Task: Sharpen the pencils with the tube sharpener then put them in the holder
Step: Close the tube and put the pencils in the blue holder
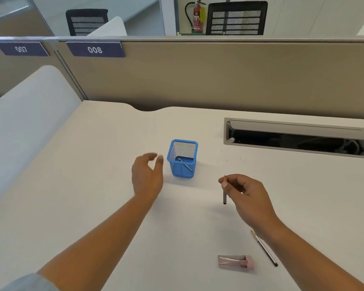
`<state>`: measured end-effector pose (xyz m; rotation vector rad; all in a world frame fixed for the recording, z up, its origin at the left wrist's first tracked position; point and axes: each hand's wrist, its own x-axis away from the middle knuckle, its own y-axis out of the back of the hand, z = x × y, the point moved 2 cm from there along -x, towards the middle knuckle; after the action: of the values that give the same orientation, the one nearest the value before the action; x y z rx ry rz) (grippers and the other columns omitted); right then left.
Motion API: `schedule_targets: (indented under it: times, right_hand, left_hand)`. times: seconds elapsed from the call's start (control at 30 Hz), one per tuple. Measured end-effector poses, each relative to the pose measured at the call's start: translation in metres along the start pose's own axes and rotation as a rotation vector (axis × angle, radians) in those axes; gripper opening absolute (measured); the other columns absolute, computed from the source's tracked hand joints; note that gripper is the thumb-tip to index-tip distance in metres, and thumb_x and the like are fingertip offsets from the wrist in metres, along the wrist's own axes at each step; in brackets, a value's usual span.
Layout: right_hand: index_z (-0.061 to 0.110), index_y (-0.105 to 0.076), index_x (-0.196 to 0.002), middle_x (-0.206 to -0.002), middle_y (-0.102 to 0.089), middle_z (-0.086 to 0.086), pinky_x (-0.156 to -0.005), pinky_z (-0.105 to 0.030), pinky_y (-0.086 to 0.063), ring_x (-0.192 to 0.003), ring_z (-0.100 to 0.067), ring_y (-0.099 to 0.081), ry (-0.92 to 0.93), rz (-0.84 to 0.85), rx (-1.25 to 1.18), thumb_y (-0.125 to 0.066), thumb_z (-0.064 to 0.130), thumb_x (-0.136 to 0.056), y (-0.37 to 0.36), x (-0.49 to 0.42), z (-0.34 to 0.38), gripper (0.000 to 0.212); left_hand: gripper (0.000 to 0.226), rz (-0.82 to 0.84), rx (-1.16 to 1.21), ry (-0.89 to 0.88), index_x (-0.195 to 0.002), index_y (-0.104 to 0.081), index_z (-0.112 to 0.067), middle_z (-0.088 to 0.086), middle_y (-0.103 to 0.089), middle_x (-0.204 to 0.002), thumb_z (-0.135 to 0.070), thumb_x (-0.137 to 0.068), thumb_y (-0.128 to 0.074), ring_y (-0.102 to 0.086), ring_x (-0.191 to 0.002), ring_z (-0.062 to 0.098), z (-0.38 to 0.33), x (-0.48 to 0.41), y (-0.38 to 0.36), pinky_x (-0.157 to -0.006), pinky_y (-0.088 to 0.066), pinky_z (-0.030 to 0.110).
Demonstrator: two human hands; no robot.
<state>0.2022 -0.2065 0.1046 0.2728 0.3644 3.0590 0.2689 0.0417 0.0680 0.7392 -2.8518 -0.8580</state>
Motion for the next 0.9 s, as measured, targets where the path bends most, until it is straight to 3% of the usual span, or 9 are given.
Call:
schedule_targets:
  times: [0.1,0.27,0.4,0.53,0.67,0.9]
  right_hand:
    - [0.023,-0.075,-0.090,-0.088,-0.076,0.006,-0.066,-0.006,-0.049,-0.073,0.003,-0.065,0.041,0.009,0.073,-0.069,0.013,-0.089,-0.005,-0.008,0.008,0.011]
    - [0.022,-0.074,-0.093,-0.085,-0.075,0.006,-0.071,-0.014,-0.053,-0.078,-0.006,-0.070,0.135,-0.022,0.127,-0.072,0.013,-0.086,-0.019,-0.034,0.032,0.011]
    - [0.021,-0.075,-0.094,-0.084,-0.074,0.008,-0.071,-0.014,-0.053,-0.081,-0.007,-0.070,0.216,-0.031,0.187,-0.067,0.017,-0.090,-0.037,-0.062,0.056,0.010]
    - [0.019,-0.075,-0.092,-0.082,-0.071,0.010,-0.057,-0.005,-0.047,-0.072,-0.004,-0.064,0.274,-0.044,0.281,-0.067,0.017,-0.090,-0.053,-0.085,0.067,0.008]
    - [0.021,-0.074,-0.087,-0.081,-0.073,0.006,-0.064,-0.022,-0.056,-0.075,-0.011,-0.068,0.259,-0.020,0.424,-0.071,0.017,-0.085,-0.067,-0.101,0.058,0.004]
    - [0.026,-0.070,-0.082,-0.082,-0.073,0.008,-0.072,-0.033,-0.058,-0.079,-0.014,-0.067,0.250,-0.014,0.677,-0.070,0.022,-0.080,-0.072,-0.104,0.047,0.005]
  left_hand:
    - [0.035,0.081,-0.216,-0.008,-0.120,-0.059,-0.015,0.005,-0.061,-0.123,-0.036,-0.093,-0.057,-0.055,-0.117,0.026,0.046,0.034,-0.003,-0.102,-0.042,0.041]
    - [0.056,0.189,-0.579,-0.270,-0.130,-0.052,-0.017,0.000,-0.047,-0.145,-0.053,-0.091,-0.034,-0.036,-0.139,0.022,0.077,0.075,-0.013,-0.116,-0.025,0.039]
    - [0.052,0.166,-0.613,-0.302,-0.125,-0.055,-0.018,0.000,-0.051,-0.141,-0.054,-0.091,-0.038,-0.040,-0.136,0.023,0.073,0.073,-0.015,-0.113,-0.031,0.042]
    - [0.049,0.157,-0.629,-0.304,-0.124,-0.055,-0.018,0.000,-0.053,-0.139,-0.052,-0.091,-0.042,-0.042,-0.135,0.023,0.073,0.075,-0.016,-0.112,-0.033,0.043]
    - [0.048,0.154,-0.639,-0.303,-0.123,-0.056,-0.018,0.000,-0.053,-0.139,-0.052,-0.091,-0.043,-0.042,-0.135,0.023,0.073,0.074,-0.016,-0.112,-0.033,0.043]
    - [0.048,0.160,-0.652,-0.288,-0.124,-0.056,-0.019,0.001,-0.053,-0.140,-0.051,-0.091,-0.045,-0.042,-0.135,0.023,0.072,0.074,-0.017,-0.113,-0.033,0.043]
